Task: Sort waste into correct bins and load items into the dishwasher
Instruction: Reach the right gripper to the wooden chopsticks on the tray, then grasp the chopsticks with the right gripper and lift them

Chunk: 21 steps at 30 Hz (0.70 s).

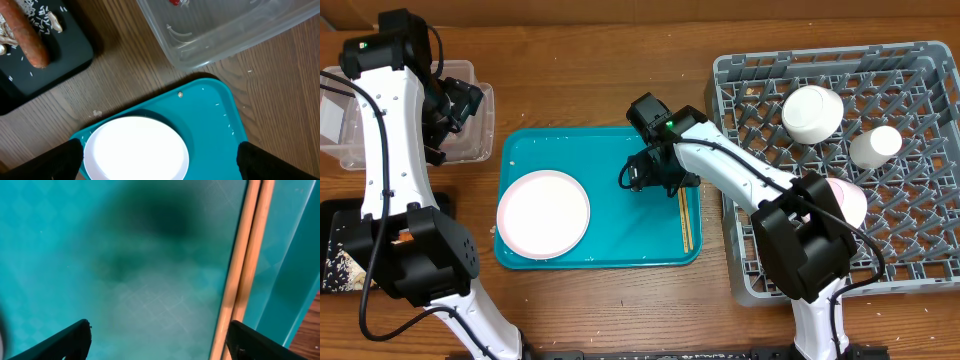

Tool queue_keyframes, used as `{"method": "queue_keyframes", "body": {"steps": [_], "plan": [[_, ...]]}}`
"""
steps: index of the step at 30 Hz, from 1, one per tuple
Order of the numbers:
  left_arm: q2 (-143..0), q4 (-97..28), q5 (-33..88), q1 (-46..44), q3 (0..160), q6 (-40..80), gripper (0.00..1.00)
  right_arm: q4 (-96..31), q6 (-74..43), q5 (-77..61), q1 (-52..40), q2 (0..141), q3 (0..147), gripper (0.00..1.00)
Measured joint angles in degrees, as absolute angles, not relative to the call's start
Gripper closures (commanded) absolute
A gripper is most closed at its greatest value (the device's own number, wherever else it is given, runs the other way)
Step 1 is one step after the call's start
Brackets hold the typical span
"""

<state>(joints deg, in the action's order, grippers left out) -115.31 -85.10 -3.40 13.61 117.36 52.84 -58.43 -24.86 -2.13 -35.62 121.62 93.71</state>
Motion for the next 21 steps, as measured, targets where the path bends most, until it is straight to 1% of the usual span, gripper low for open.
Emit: {"method": "queue_keyframes", "body": {"steps": [21], "plan": [[-115.31, -85.10, -3.40, 13.61, 117.36, 52.84, 0.00, -58.59, -23.90, -0.60, -35.62, 123.28, 93.71, 0.11]]}}
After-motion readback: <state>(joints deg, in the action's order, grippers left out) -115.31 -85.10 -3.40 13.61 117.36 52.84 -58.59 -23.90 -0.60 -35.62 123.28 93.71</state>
